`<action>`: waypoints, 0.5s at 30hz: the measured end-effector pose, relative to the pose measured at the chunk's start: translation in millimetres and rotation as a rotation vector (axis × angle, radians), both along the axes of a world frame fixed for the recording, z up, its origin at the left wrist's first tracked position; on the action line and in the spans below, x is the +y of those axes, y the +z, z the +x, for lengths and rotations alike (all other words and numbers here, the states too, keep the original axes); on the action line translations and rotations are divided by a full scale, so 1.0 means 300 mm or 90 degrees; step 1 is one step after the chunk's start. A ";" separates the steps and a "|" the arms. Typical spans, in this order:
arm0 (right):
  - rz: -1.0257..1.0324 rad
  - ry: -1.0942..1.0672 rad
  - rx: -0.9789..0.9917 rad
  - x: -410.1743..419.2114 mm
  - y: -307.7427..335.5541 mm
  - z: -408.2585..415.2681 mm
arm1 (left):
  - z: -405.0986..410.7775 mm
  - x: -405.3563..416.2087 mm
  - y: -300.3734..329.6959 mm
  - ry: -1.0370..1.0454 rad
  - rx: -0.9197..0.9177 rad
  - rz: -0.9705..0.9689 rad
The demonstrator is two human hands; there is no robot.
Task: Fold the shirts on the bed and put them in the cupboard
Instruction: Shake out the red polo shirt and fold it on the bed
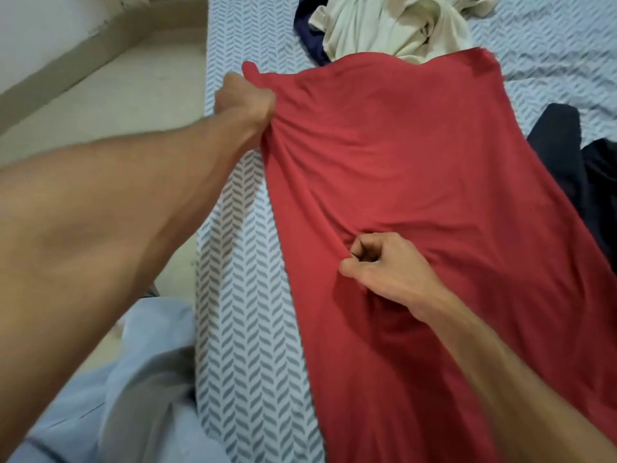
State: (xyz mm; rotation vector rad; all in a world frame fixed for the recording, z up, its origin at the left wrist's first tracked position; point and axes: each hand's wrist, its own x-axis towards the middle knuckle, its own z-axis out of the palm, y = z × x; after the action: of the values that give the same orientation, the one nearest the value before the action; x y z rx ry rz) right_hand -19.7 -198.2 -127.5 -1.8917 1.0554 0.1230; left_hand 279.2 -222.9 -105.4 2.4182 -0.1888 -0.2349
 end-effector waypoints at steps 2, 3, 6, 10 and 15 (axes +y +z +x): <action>0.035 -0.010 -0.011 -0.009 0.018 -0.006 | 0.014 -0.033 0.018 0.007 -0.009 -0.028; 0.051 -0.007 -0.027 -0.014 0.027 -0.010 | 0.010 -0.051 0.027 -0.010 -0.009 -0.059; 0.087 -0.008 -0.082 -0.036 0.054 -0.036 | -0.017 -0.102 0.056 -0.086 0.044 -0.198; 0.093 -0.043 -0.114 -0.088 0.064 -0.100 | -0.091 -0.207 0.091 -0.188 0.119 -0.284; 0.178 -0.184 -0.110 -0.095 -0.006 -0.145 | -0.141 -0.248 -0.047 -0.328 0.145 -0.153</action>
State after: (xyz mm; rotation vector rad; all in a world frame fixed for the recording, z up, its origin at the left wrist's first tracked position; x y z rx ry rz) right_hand -63.3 -226.6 -129.3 -1.4567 1.1179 -0.0556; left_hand 236.9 -297.3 -119.5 2.0479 -0.6939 -0.6736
